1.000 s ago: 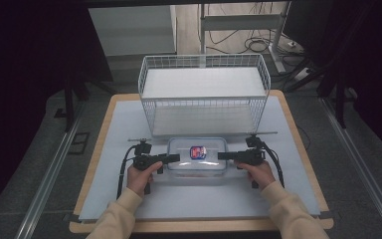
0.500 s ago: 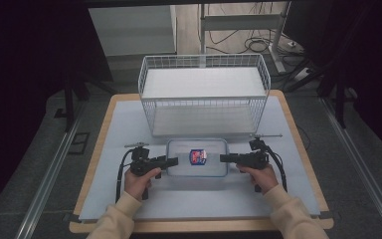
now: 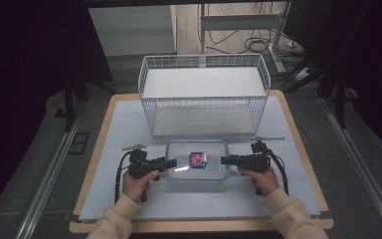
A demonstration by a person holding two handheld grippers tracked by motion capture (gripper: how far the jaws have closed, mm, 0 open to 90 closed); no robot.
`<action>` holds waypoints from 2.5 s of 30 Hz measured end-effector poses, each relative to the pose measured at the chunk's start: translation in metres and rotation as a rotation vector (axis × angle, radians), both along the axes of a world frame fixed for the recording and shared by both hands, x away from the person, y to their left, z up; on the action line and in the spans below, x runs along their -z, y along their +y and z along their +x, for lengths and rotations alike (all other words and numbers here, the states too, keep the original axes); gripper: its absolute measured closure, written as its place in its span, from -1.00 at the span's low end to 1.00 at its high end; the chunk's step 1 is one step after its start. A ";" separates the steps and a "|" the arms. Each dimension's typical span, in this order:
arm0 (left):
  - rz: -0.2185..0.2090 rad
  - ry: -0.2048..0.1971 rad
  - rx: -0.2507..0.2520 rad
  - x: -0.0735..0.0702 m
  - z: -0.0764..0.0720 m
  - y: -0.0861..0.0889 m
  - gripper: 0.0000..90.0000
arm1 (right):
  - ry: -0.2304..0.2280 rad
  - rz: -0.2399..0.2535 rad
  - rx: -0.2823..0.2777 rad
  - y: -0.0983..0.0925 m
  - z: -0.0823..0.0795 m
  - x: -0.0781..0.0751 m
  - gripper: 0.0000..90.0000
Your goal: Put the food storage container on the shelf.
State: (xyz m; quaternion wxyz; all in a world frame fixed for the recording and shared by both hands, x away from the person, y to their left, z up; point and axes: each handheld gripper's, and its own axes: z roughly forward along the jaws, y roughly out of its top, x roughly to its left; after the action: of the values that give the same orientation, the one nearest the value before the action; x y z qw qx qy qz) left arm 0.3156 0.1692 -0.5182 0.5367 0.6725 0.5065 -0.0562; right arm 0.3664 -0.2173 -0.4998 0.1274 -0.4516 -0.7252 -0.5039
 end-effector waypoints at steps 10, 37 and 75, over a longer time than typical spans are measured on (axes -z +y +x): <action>0.020 -0.013 0.001 -0.004 -0.004 -0.004 -0.01 | -0.019 -0.003 0.012 -0.002 -0.005 -0.002 0.14; 0.043 -0.068 0.008 -0.022 -0.008 -0.015 0.05 | -0.073 0.029 0.027 -0.014 -0.007 -0.015 0.14; 0.038 -0.164 0.006 -0.081 0.014 -0.014 0.05 | -0.215 0.035 0.051 -0.014 0.004 -0.074 0.14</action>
State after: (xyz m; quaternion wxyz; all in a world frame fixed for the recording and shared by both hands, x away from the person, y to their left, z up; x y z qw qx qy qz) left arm 0.3300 0.1554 -0.4368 0.5632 0.6865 0.4599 0.0071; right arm 0.3700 -0.2312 -0.4260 0.0438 -0.4111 -0.7140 -0.5651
